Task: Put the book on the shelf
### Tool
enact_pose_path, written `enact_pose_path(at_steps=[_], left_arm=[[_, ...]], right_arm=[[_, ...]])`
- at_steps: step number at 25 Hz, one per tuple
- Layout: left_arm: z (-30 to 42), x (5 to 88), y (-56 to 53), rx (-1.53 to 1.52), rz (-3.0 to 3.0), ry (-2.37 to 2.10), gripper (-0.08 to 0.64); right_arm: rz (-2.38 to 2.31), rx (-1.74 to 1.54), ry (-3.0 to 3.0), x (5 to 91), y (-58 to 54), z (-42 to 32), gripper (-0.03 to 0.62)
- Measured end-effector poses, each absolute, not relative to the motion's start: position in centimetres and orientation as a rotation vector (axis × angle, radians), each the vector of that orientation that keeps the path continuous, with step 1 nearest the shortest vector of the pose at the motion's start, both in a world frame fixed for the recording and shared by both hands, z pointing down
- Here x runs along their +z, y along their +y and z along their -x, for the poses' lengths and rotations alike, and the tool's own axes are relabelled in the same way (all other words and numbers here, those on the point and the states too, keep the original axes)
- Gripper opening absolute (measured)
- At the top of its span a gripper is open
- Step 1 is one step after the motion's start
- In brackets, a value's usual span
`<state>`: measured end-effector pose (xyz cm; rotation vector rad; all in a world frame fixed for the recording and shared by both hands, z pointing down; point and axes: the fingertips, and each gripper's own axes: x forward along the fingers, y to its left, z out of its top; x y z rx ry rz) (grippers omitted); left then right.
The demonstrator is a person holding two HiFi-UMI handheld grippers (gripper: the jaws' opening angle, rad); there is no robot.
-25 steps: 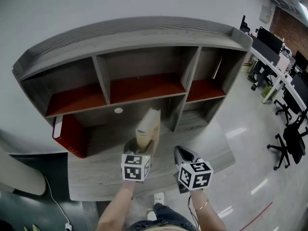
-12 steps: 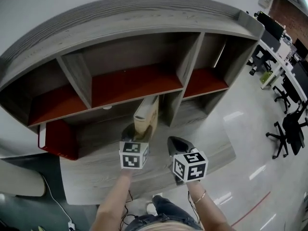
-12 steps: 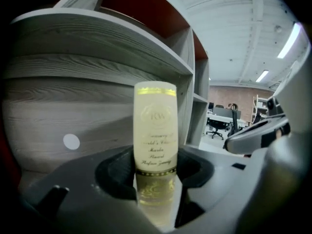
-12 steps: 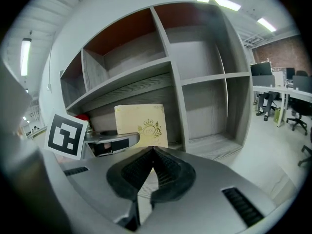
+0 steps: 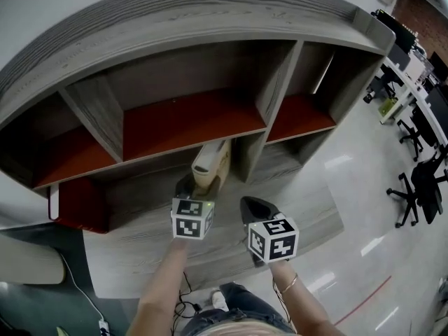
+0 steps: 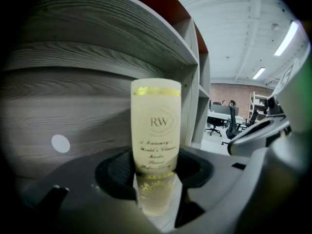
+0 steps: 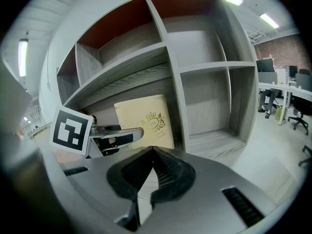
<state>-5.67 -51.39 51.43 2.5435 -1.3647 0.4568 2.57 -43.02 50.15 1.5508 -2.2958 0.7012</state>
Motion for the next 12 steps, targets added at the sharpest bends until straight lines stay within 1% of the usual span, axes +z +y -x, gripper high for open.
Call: enact_pose_path(at_steps=[12], left_arm=[[4.4,52.8,-53.3,0.522,-2.536,-1.325,0.219]], right_arm=[[-1.476,0.719,-2.266,52.1,-45.2,-2.0,0.009]])
